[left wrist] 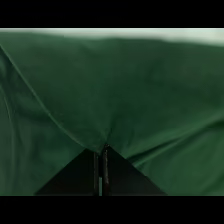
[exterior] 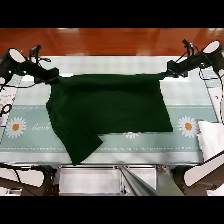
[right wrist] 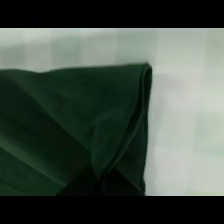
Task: Fold the shirts.
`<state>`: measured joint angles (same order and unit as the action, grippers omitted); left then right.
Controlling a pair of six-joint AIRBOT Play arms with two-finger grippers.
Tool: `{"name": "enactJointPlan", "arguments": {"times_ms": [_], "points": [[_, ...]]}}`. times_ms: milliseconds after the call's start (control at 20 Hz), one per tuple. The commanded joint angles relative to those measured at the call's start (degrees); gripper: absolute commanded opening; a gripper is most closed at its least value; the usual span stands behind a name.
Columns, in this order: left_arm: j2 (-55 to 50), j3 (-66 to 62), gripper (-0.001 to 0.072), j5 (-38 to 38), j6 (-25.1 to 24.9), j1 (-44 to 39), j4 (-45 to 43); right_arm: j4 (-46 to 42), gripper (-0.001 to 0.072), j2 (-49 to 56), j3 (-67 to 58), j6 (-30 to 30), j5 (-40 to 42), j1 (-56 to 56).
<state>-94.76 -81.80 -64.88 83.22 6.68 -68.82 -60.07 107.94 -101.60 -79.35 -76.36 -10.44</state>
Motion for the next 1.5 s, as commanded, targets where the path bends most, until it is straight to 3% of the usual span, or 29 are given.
{"name": "enactJointPlan", "arguments": {"times_ms": [0, 1000, 1050, 1100, 1150, 1300, 1450], "points": [[1.70, 6.86, 0.0022, -3.34, -1.84, 0.22, -1.09, -1.97, 0.0019, 0.92, -0.04, 0.07, -5.22, -0.15], [1.73, 11.30, 0.0023, -4.04, -5.70, 3.76, 0.68, -5.07, 0.0022, 5.81, -0.04, -2.60, -6.67, 0.00], [1.73, 11.30, 0.0051, -4.35, -5.64, 3.67, 0.72, -5.07, 0.0122, 5.81, -0.04, -3.67, -6.69, 0.00], [1.73, 11.30, 0.0293, -5.33, -5.66, 3.65, 0.39, -4.85, 0.0366, 5.75, -0.07, -5.49, -7.45, 0.00], [1.75, 11.06, 0.0500, -7.13, -5.64, 3.67, -0.42, -4.42, 0.0415, 5.49, -0.07, -5.73, -9.03, 0.00], [4.52, 10.23, 0.0505, -12.50, -2.38, 4.76, -3.26, -4.61, 0.0415, 1.57, -0.04, -6.60, -14.51, -1.46], [13.99, 11.19, 0.0505, -14.27, -1.25, 9.29, -3.37, -8.57, 0.0415, -6.69, 1.77, -6.60, -18.34, -5.25]]}}
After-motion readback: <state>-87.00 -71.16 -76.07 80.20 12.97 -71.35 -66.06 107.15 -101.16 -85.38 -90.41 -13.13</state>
